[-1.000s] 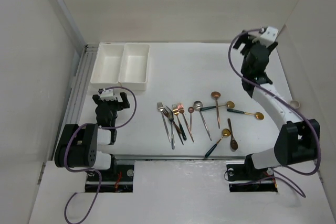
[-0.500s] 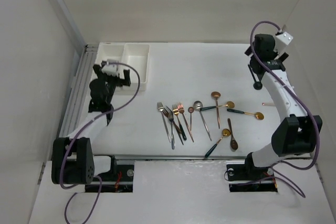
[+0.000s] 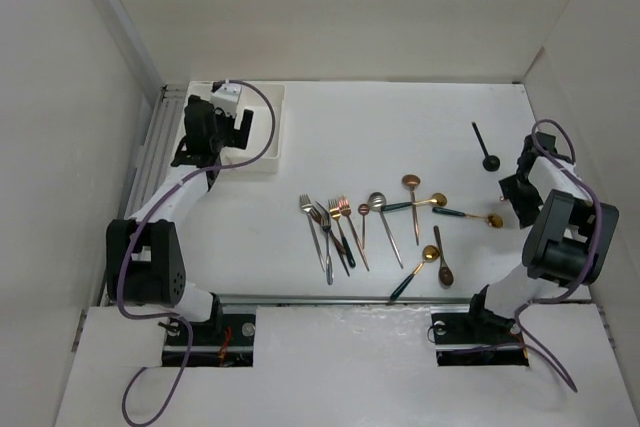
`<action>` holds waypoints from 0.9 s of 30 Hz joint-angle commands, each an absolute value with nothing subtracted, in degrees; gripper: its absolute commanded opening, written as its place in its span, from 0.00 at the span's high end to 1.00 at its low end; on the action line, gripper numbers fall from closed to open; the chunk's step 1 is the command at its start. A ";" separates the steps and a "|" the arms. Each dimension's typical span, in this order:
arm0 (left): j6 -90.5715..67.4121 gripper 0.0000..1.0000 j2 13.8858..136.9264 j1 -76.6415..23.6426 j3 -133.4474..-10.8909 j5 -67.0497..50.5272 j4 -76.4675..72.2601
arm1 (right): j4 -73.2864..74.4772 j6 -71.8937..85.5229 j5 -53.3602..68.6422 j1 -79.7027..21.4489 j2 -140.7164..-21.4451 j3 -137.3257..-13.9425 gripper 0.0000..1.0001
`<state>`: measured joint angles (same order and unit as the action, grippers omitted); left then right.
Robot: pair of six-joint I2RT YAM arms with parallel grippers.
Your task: Sort the eating utensils into containers
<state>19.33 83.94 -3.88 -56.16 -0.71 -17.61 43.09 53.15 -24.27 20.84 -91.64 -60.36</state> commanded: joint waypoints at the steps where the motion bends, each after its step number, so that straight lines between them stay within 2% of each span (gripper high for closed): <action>1: 20.30 0.00 83.49 -5.09 -57.48 0.53 -15.56 | 42.19 50.73 -22.06 22.14 -94.82 -63.71 0.05; 10: 17.76 0.00 86.04 -5.10 -59.41 2.54 -12.31 | 40.17 47.37 -21.28 29.88 -104.67 -72.67 0.02; 19: 17.23 0.00 87.71 -5.62 -62.23 3.60 -11.78 | 39.11 41.93 -19.25 29.88 -111.88 -77.52 0.15; 20: 17.23 0.00 87.71 -5.62 -62.75 3.60 -11.78 | 38.33 41.31 -18.55 29.88 -111.88 -77.52 0.20; 22: 17.84 0.00 87.71 -5.62 -62.75 3.60 -11.26 | 38.32 40.35 -17.94 29.88 -112.41 -77.52 0.37; 23: 17.84 0.00 87.71 -6.15 -62.75 3.60 -11.25 | 38.32 40.34 -17.93 29.88 -112.41 -77.52 0.61; 24: 17.84 0.00 87.71 -6.15 -62.75 3.60 -11.25 | 38.32 39.82 -17.93 29.88 -112.41 -77.52 0.73; 26: 17.84 0.00 87.19 -6.15 -64.24 1.51 -9.15 | 37.71 39.29 -17.14 29.88 -111.28 -76.03 0.95; 27: 16.80 0.00 87.19 -6.15 -65.90 0.45 -8.01 | 37.71 38.59 -16.53 28.84 -110.66 -74.98 1.00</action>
<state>17.91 88.05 -5.78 -60.88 2.70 -9.45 37.89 40.69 -18.00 30.02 -111.02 -76.75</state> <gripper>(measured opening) 0.993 0.058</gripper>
